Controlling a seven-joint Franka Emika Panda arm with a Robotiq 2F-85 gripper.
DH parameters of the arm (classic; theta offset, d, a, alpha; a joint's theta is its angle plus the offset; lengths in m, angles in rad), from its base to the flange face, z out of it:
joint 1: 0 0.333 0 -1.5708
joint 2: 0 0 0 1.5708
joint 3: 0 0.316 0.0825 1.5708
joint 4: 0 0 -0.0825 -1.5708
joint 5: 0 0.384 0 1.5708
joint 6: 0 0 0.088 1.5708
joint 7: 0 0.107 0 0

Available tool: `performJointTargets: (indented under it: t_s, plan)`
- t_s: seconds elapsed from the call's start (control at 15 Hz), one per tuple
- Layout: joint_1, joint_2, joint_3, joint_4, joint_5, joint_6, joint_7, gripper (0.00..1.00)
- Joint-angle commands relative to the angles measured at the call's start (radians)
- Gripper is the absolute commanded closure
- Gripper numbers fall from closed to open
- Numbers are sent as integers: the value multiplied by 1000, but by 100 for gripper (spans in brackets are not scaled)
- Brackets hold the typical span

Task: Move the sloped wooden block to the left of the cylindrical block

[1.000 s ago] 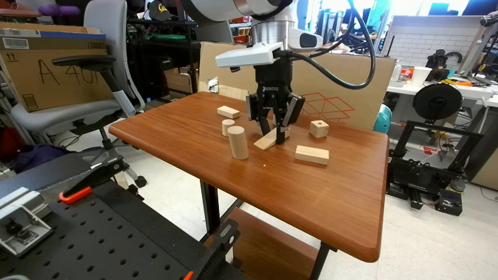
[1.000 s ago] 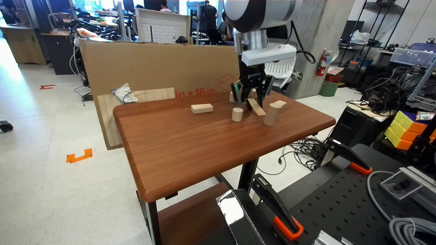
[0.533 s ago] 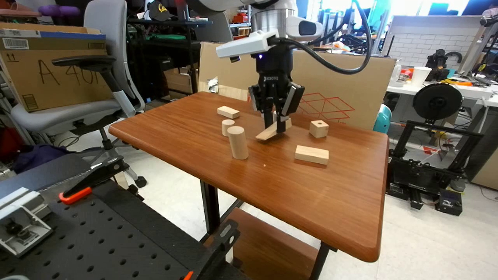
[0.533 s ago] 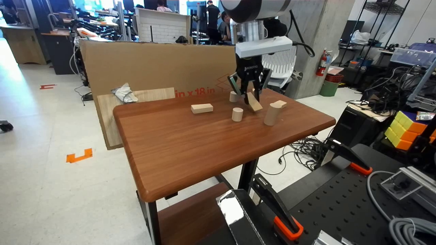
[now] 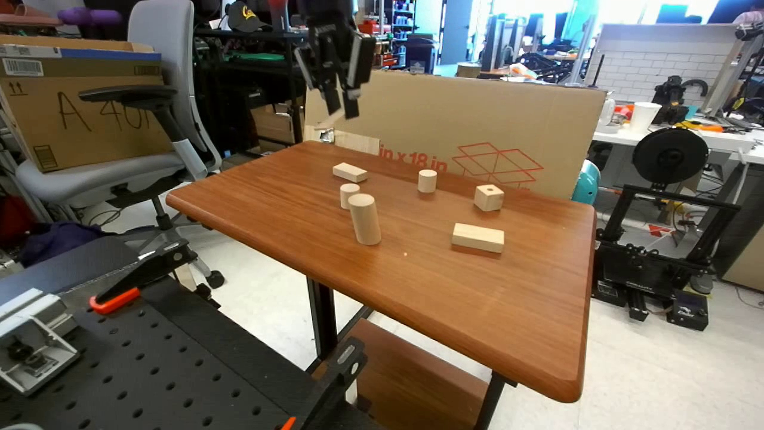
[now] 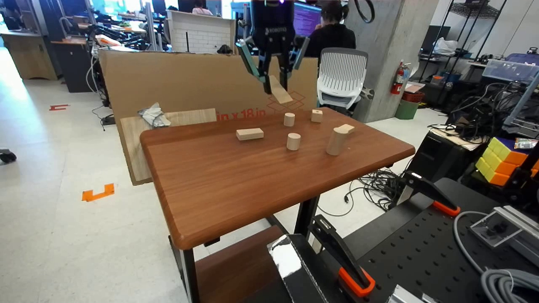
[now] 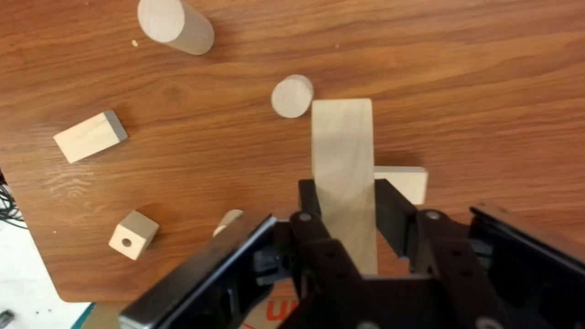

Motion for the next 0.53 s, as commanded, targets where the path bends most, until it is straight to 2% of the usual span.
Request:
performJointTargets:
  t_s: [0.0, 0.2, 0.47]
  plan:
    - [-1, -103, 69, -95, 14, 9, -43, 90]
    - [-18, -99, 110, -119, 33, 7, -105, 90]
    - [-34, -56, 112, -143, 15, 7, -189, 90]
